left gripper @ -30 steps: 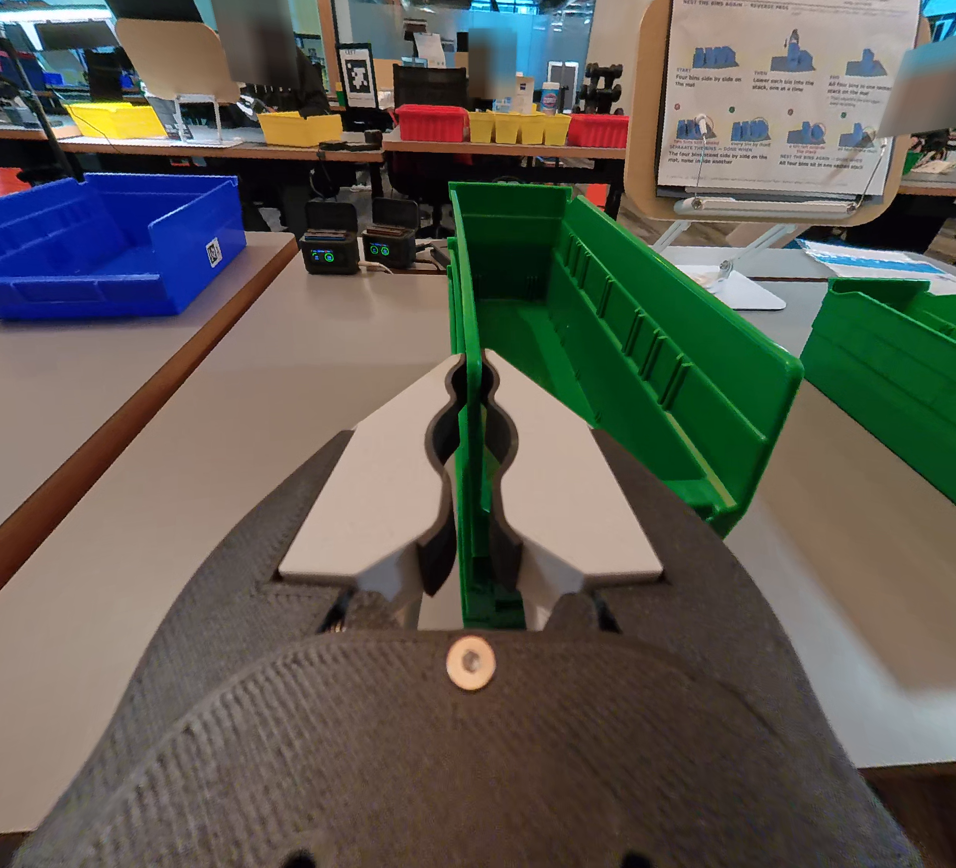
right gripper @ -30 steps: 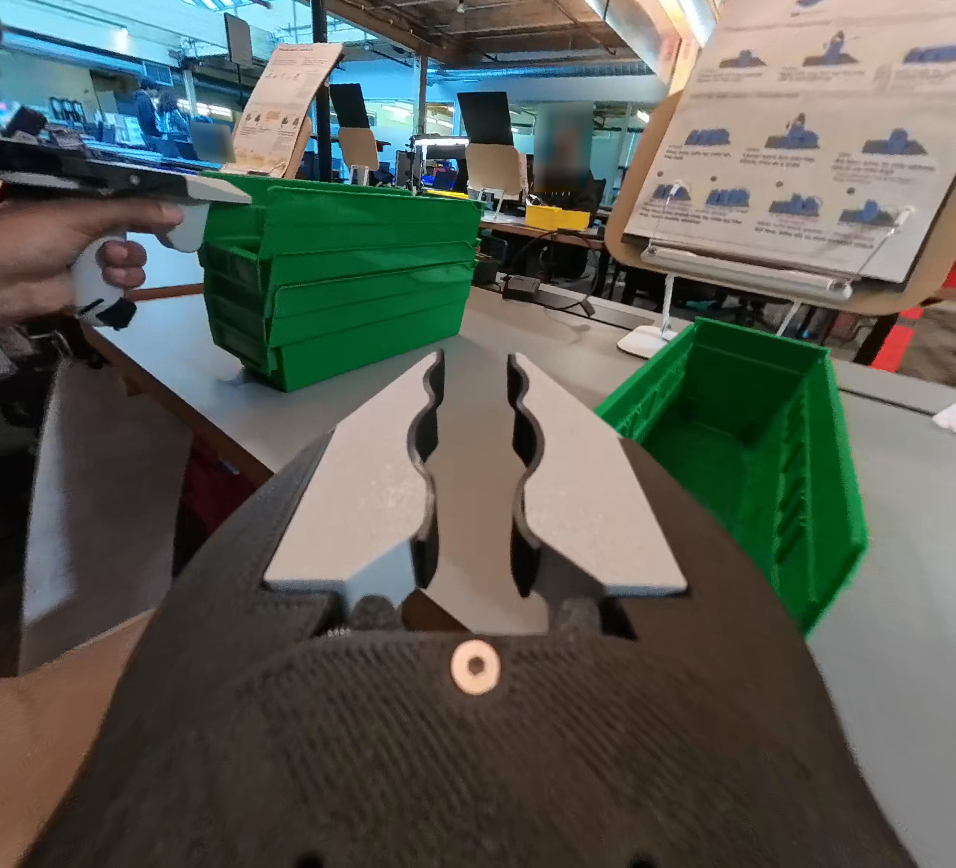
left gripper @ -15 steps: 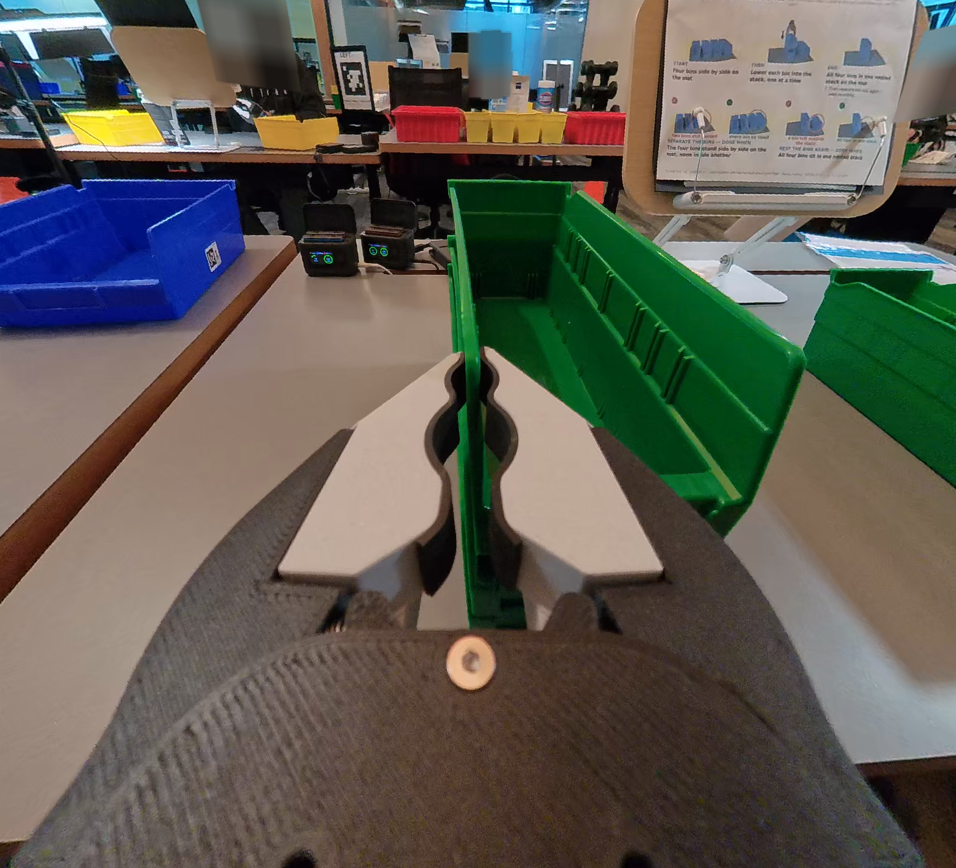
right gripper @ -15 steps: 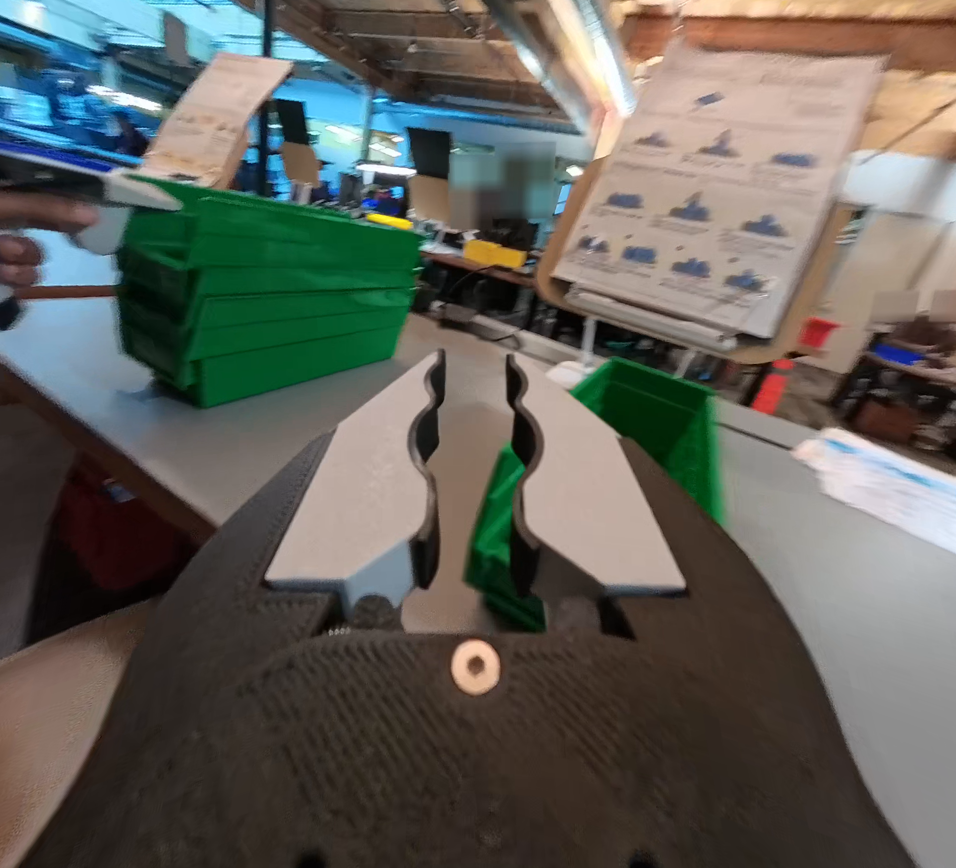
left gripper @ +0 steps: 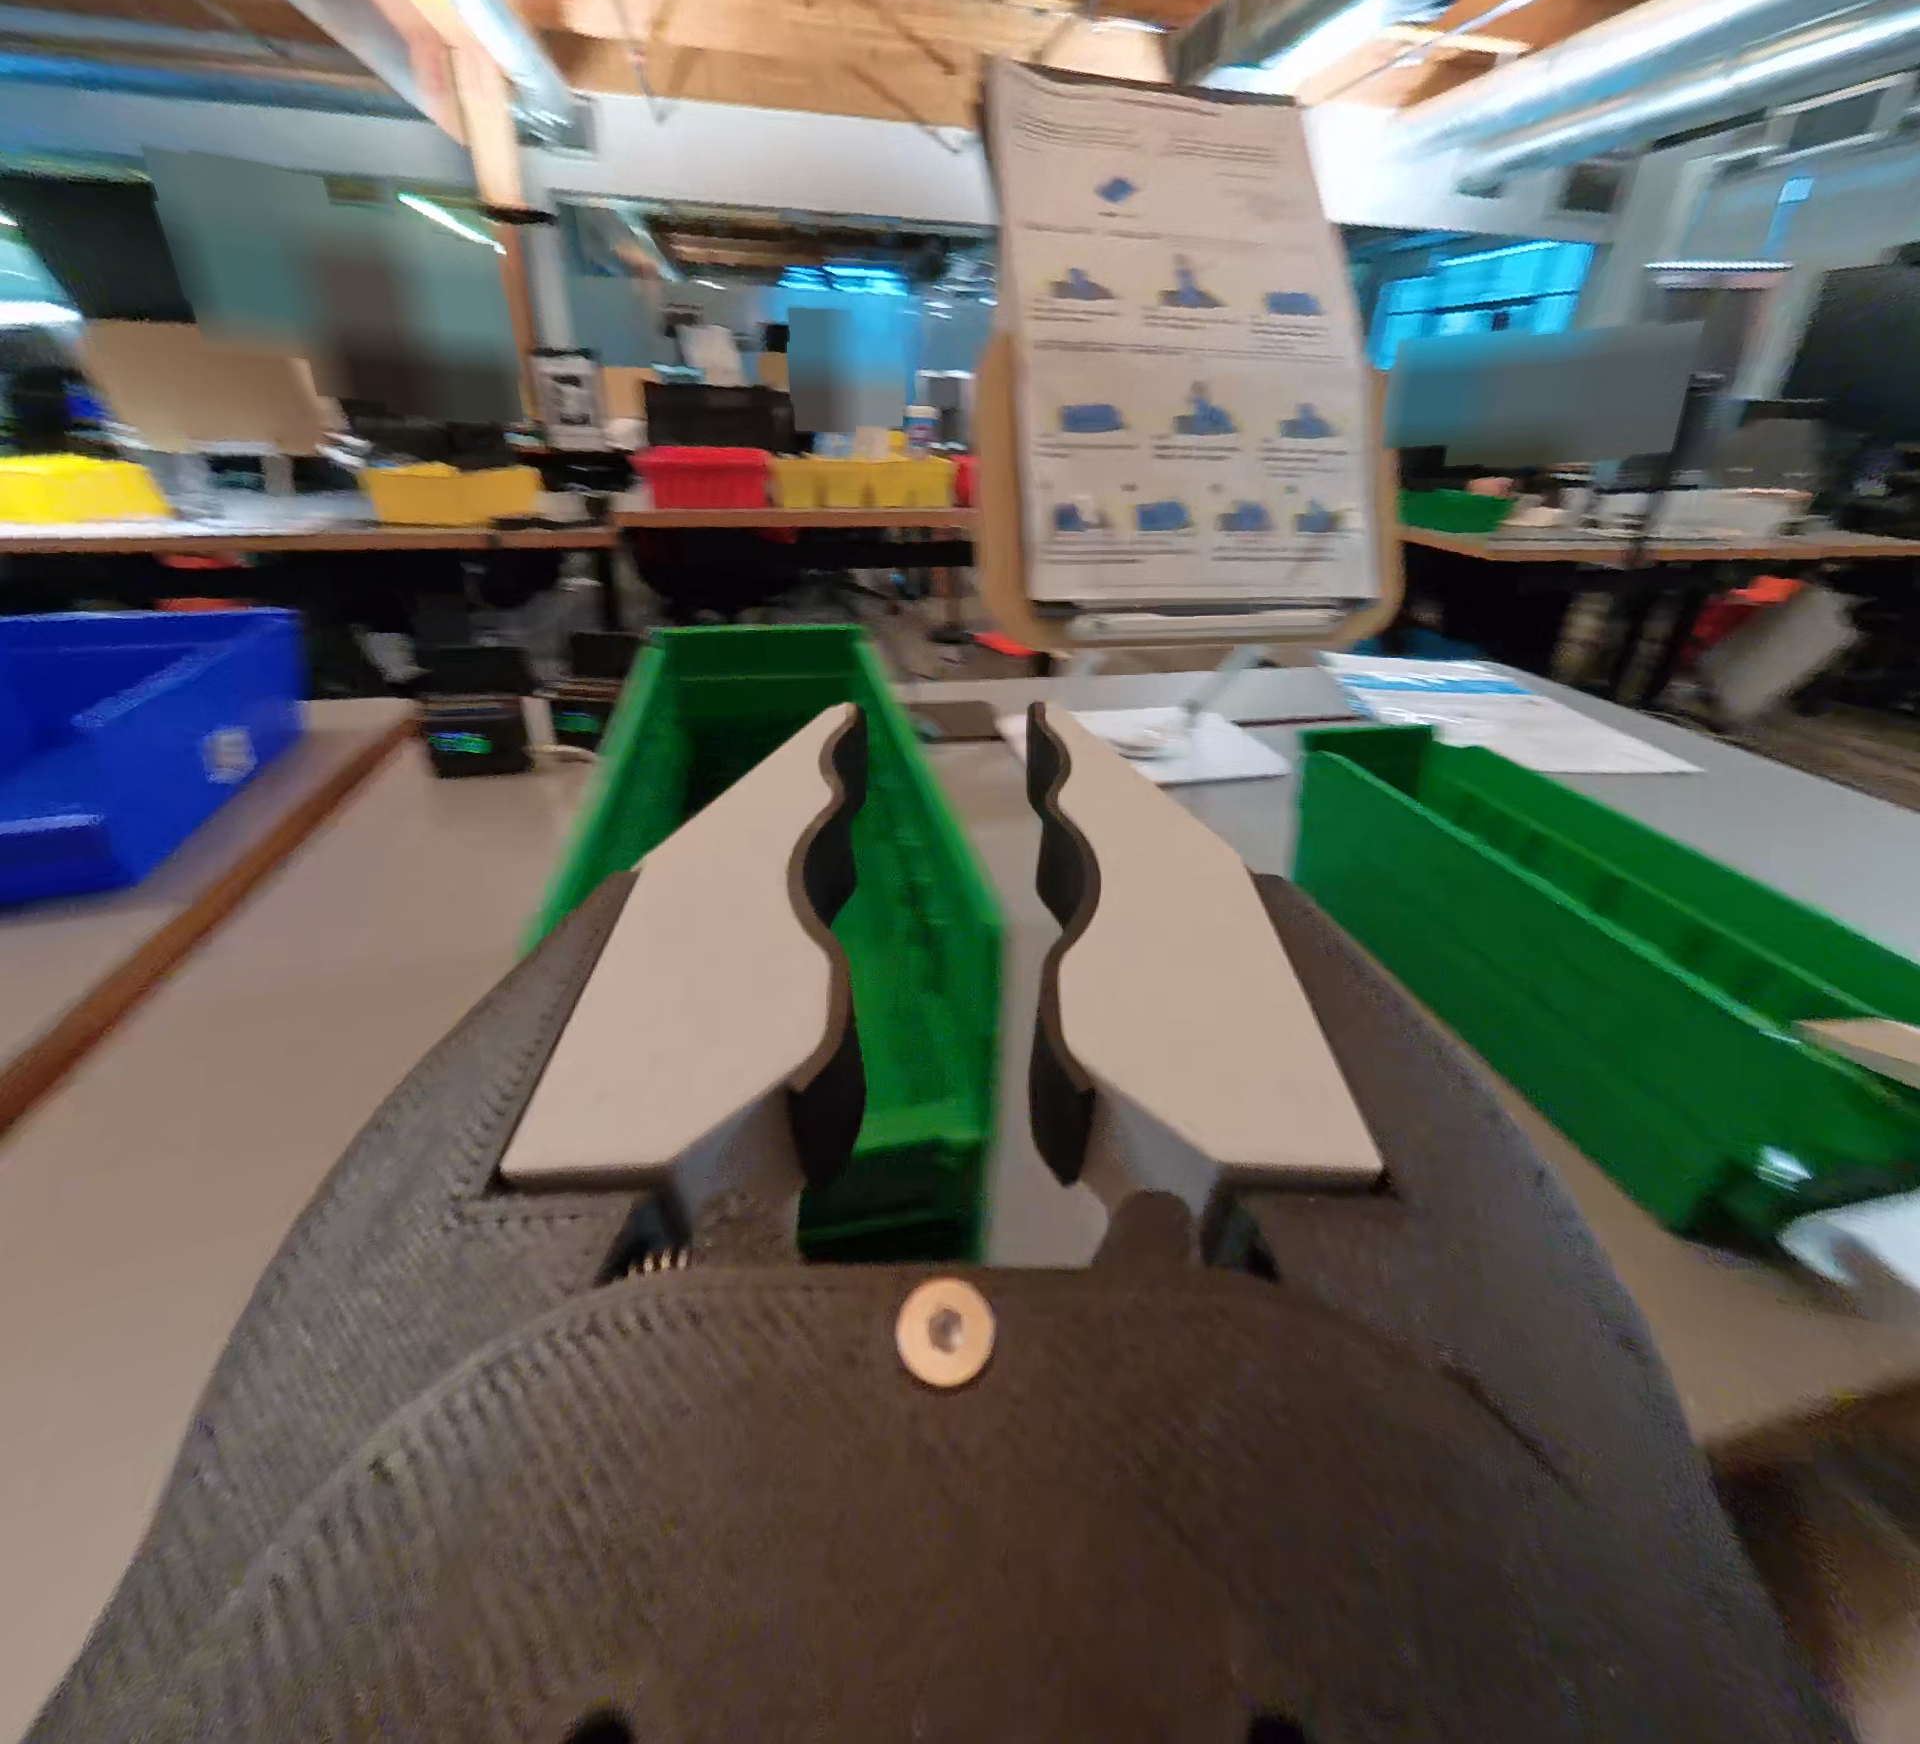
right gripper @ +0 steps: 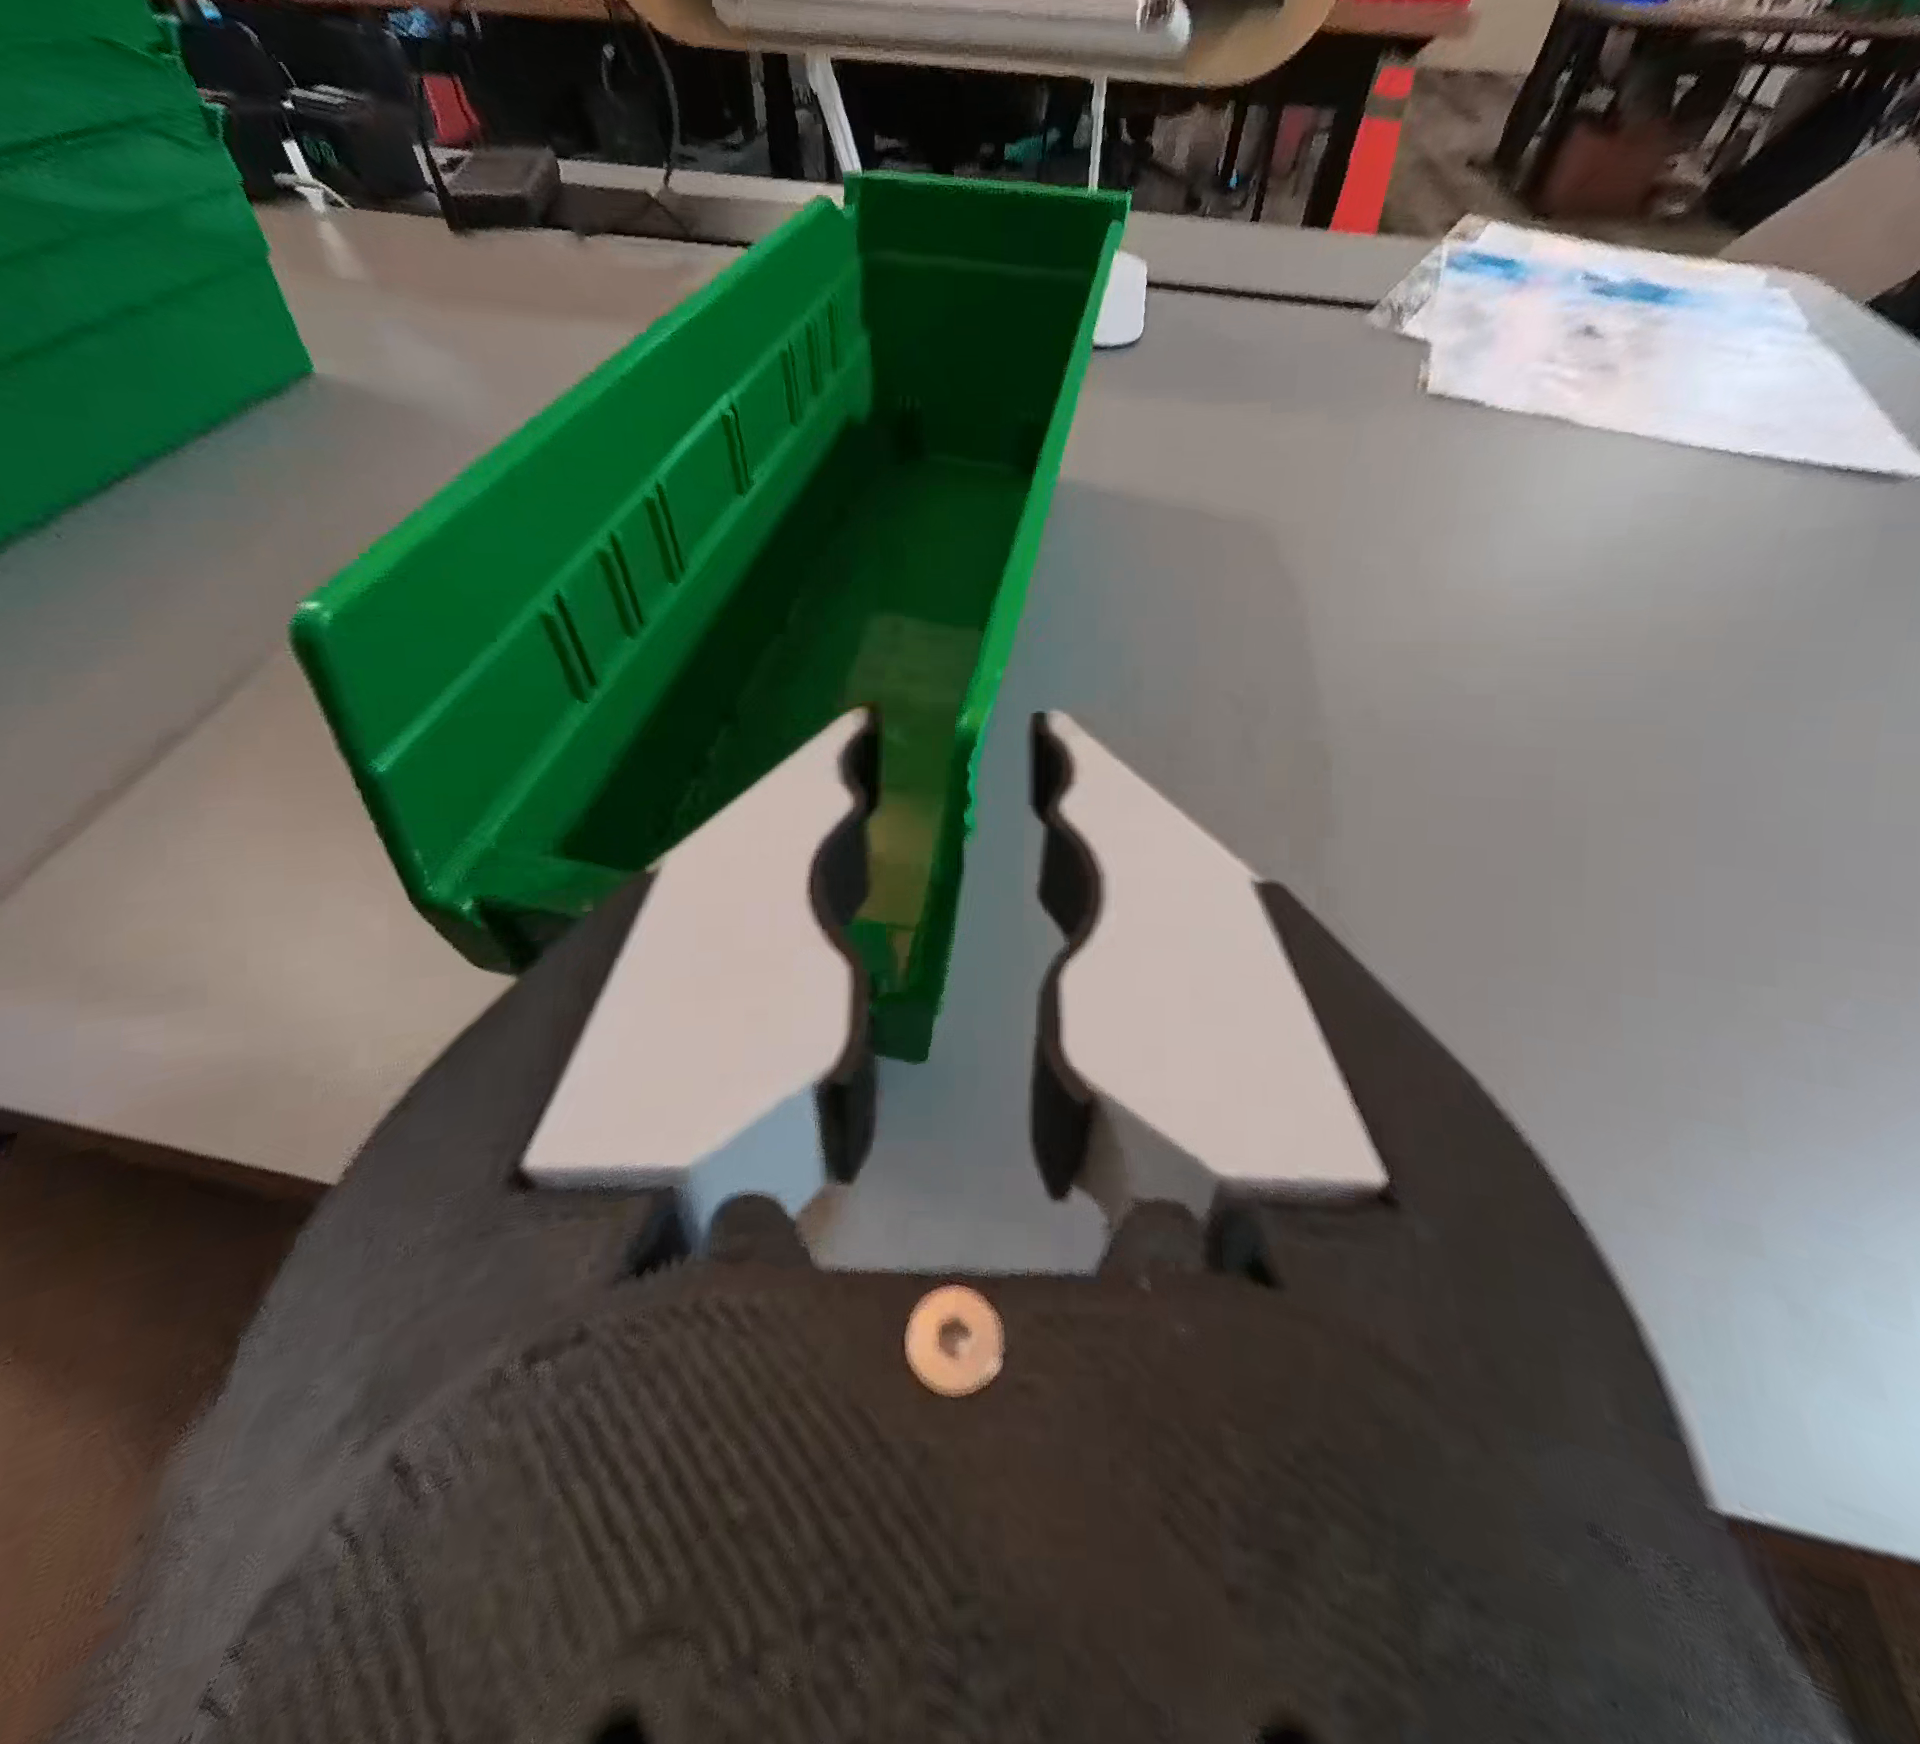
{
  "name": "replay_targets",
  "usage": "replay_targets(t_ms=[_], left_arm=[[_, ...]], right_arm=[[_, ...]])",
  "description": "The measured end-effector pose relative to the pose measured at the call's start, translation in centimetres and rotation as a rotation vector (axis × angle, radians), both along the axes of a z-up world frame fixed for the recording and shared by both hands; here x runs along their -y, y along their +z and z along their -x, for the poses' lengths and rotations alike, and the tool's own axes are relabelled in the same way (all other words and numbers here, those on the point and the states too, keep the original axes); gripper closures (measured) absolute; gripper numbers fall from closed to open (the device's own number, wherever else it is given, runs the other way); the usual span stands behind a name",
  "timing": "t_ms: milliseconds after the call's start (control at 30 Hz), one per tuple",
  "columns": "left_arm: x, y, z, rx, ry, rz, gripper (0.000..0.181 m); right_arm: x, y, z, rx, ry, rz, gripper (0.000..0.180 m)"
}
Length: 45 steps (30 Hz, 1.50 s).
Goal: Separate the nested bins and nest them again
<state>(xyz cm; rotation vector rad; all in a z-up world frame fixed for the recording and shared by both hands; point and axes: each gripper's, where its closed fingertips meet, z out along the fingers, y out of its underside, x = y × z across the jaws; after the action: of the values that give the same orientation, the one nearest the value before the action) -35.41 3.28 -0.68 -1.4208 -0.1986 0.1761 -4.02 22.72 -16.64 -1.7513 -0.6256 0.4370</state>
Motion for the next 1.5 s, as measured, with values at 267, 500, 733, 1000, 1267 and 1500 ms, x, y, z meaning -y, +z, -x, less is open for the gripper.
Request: replay_targets(t_ms=[267,500,733,1000,1267,1500], left_arm=[[-4.6,-12.0,-16.7,0.142,-0.47,0.368,0.128],[-4.3,-13.8,-23.7,0.344,-0.648,0.396,0.116],[-4.7,-12.3,-21.6,0.469,-0.511,0.247,0.135],[-4.9,-11.7,-16.3,0.498,-0.379,0.176,0.18],[-3.3,-3.1,-9.9,0.343,-0.275,-0.024,0.18],[-0.3,6.2,5.0,0.179,-0.032,0.036,0.18]], right_arm=[[-0.4,0.7,-0.5,-0.114,-0.053,0.068,0.179],[3.9,3.5,2.7,-0.217,0.032,0.005,0.178],[9.9,7.1,6.3,-0.216,0.111,-0.248,0.177],[16.1,9.1,9.4,-0.13,0.31,-0.543,0.151],[18.4,9.2,9.9,-0.181,0.418,-0.561,0.149],[16.9,6.8,10.1,-0.125,0.428,-0.453,0.151]])
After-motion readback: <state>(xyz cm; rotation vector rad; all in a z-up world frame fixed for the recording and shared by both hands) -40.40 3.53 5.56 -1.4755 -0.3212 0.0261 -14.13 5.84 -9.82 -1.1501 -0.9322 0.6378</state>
